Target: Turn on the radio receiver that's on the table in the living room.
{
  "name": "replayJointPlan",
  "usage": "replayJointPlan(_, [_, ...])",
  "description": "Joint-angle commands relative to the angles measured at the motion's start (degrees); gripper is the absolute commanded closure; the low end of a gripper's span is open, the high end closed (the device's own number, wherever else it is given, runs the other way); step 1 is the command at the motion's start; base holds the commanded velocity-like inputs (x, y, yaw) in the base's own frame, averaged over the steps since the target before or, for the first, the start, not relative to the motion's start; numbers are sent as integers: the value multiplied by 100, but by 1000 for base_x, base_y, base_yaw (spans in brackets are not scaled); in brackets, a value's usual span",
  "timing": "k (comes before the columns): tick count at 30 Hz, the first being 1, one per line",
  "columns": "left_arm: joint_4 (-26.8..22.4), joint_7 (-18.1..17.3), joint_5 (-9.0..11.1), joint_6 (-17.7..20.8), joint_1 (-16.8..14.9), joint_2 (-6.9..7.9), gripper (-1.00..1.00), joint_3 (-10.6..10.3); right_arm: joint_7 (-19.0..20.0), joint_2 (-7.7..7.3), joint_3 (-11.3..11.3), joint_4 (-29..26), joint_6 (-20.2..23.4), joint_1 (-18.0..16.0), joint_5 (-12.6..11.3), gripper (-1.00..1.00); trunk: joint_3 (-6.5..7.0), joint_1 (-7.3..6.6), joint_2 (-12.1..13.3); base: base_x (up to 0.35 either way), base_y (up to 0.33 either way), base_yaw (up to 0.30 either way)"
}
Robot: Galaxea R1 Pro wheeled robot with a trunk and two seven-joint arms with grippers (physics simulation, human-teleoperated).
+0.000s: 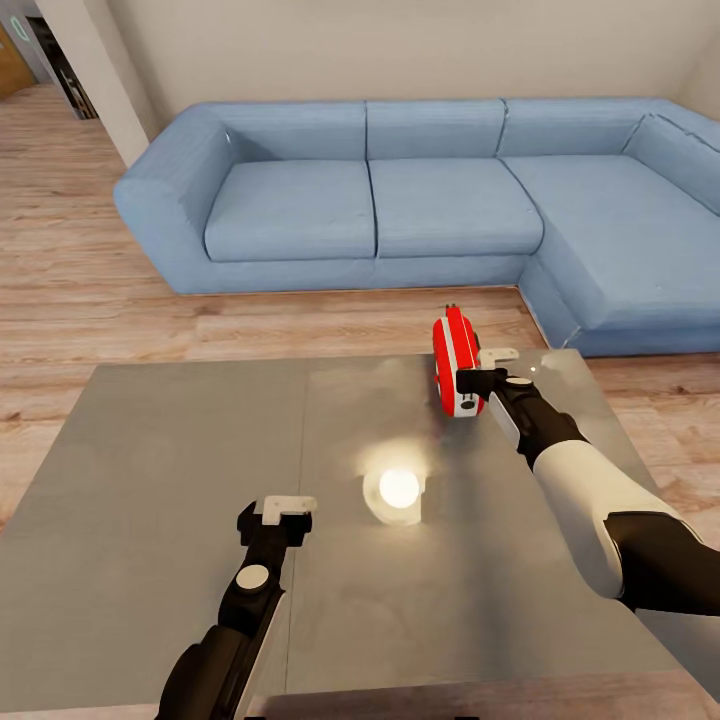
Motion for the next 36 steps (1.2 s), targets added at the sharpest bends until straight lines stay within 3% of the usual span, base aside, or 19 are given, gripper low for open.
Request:
replayJointPlan(1, [0,0,0,0,0,0,-100,0,-2,0,0,-1,0,-1,-8,100,0,0,0,0,0,0])
replayJointPlan(17, [0,0,11,-17,0,0,-100,-32,6,0,-9,-1,0,1,-21,100,0,0,0,0,0,0])
replayJointPlan(36, [-9,0,23,-18,0,0,-100,-70,13,-32,-9,89,25,5,-47,100,341,-417,762,0,0,0])
